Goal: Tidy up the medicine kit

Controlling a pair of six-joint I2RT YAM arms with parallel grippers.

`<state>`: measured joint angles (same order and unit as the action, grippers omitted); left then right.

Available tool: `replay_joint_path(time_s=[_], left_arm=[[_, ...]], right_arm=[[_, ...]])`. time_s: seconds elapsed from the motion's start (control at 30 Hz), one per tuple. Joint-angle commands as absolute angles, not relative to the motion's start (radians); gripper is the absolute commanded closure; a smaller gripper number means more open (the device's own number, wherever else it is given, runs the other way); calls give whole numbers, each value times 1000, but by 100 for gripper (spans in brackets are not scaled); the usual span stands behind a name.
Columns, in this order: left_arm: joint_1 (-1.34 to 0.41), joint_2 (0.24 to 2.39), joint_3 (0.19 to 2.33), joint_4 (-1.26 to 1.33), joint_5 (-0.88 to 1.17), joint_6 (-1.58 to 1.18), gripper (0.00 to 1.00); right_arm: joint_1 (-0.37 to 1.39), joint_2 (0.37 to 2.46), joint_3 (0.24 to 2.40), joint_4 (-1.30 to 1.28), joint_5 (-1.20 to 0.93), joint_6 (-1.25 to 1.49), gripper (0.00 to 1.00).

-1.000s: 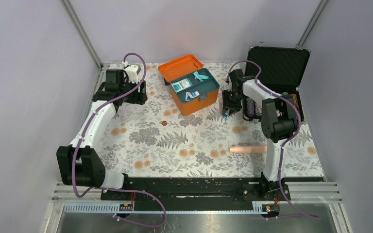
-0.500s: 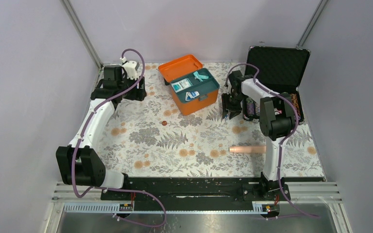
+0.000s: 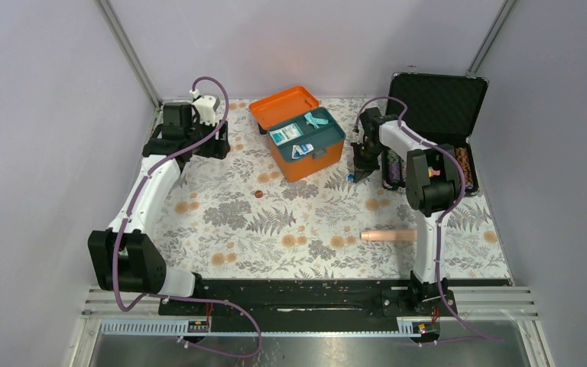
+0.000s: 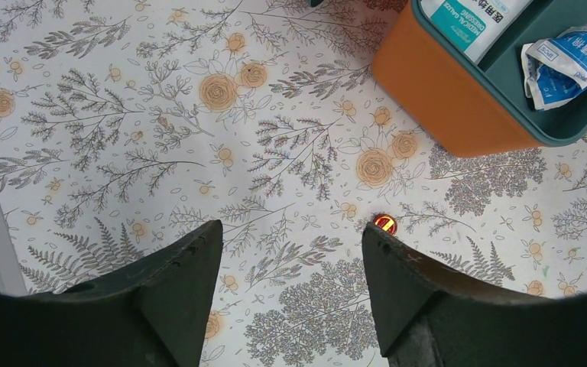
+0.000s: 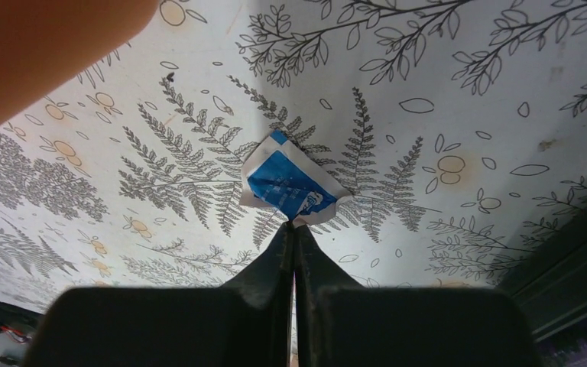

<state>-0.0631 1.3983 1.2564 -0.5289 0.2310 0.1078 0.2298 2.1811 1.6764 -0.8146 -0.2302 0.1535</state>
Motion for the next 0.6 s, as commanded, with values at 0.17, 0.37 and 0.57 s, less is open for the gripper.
replay_joint_path(time_s=[0.17, 0.37, 0.57], left_arm=[[-63, 1431, 1316, -475, 259, 72, 33], [-62, 1468, 1300, -404, 324, -11, 33], [-72, 1500, 1263, -344, 375, -135, 34]], right_arm=[[199, 2057, 1635, -790, -354, 104, 100], [194, 1792, 1531, -744, -414, 6, 100], [224, 1606, 1403, -506, -522, 79, 100]])
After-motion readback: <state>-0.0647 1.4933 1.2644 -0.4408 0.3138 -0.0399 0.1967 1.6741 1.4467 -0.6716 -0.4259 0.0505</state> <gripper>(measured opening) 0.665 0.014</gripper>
